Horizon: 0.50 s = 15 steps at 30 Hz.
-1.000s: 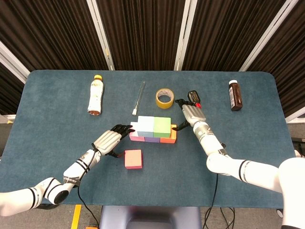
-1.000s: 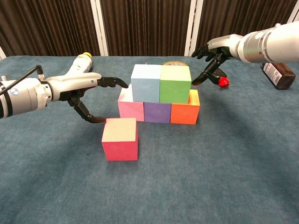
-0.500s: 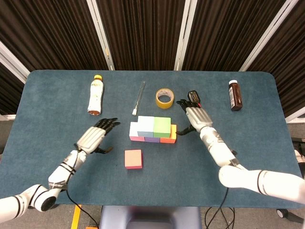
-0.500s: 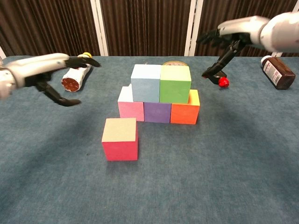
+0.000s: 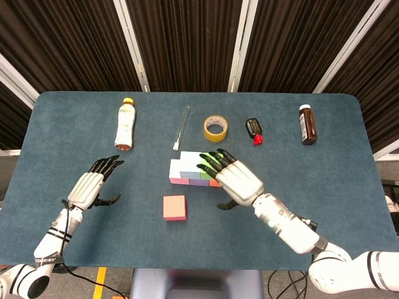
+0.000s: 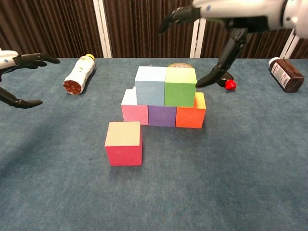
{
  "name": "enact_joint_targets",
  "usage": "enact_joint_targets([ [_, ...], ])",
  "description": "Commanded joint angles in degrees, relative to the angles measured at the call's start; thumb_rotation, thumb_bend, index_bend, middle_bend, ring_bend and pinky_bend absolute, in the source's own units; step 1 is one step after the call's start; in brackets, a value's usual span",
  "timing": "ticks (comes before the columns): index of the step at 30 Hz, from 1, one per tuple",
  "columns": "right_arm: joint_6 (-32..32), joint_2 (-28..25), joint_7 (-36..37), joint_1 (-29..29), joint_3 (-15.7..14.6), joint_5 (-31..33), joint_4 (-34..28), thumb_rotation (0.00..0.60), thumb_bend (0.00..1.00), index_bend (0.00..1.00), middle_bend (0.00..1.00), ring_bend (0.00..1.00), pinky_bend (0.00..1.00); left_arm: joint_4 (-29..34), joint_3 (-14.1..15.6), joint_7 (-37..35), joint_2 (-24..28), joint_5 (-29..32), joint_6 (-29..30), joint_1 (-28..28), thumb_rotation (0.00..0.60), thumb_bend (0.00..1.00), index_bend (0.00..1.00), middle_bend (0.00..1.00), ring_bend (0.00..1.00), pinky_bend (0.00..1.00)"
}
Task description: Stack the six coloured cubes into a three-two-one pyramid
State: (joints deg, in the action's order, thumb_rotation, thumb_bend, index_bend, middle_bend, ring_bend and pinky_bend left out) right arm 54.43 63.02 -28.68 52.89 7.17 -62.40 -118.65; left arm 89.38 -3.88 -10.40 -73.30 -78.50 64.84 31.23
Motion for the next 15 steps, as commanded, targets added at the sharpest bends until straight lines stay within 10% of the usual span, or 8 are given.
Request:
enact_joint_targets([
  [1,-0.8,5.5,-11.0,3.7,-2.1,1.1,-1.1,0.534,0.21,0.23,0.11,0.00,0.01,0.2,0.0,-0.5,0.3,0.1,0.7,-0.9,0.600,0.31,0.11,0.00,0.00,0.00],
  [15,6.0,23.3,-33.8,10.9,-3.6,14.7,8.1,0.520,0.21,0.26,0.11,0.00,0.00,-1.6,0.7,-2.2,-0.5,-1.2,0.6,-2.9,0.600,0.31,0.11,0.00,0.00,0.00],
])
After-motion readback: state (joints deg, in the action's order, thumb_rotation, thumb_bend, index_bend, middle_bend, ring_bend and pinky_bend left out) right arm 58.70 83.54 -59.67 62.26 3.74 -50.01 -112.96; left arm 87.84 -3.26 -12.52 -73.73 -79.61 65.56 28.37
